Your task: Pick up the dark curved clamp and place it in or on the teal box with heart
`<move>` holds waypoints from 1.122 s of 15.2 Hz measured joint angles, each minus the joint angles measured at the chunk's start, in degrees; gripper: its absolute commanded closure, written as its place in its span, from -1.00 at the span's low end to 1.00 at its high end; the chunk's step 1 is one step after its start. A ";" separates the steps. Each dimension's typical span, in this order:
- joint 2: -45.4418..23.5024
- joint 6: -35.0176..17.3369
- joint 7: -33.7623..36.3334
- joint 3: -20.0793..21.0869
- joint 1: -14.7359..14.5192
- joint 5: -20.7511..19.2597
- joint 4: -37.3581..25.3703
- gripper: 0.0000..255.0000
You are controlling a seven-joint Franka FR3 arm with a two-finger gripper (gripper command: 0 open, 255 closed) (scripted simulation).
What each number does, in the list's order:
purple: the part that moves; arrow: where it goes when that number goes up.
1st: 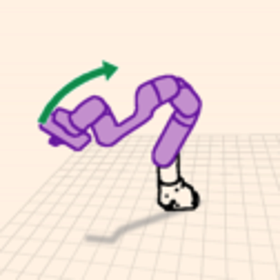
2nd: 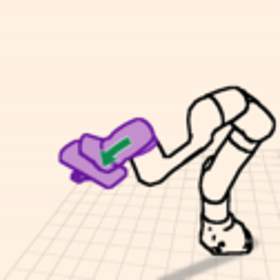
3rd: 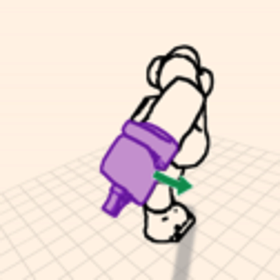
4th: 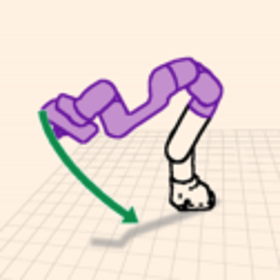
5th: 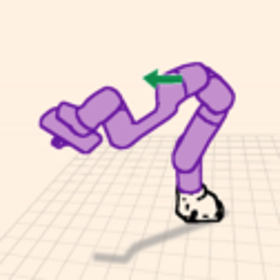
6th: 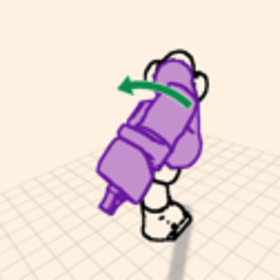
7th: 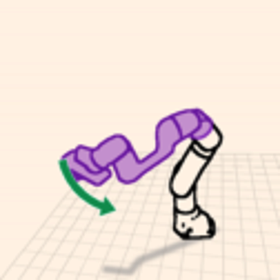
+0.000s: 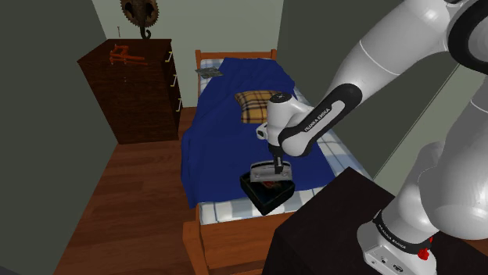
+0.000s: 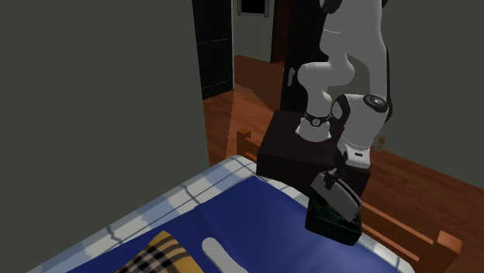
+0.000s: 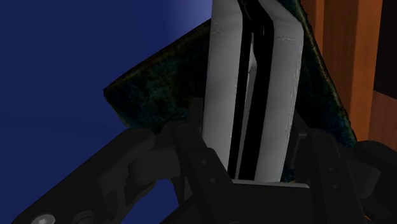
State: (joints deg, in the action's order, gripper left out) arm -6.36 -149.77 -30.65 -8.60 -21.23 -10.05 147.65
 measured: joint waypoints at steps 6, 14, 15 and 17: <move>-1.08 -0.97 0.13 0.08 -0.07 0.03 -0.10 1.00; -1.12 -1.00 0.13 0.11 -0.11 0.04 -0.12 -1.00; -0.19 -0.04 0.29 0.22 -0.28 0.07 -0.14 -1.00; 2.68 3.08 -0.03 0.24 -0.32 0.19 -0.46 -1.00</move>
State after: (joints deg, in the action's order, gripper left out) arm -3.67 -146.69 -30.68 -8.36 -21.55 -9.86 147.19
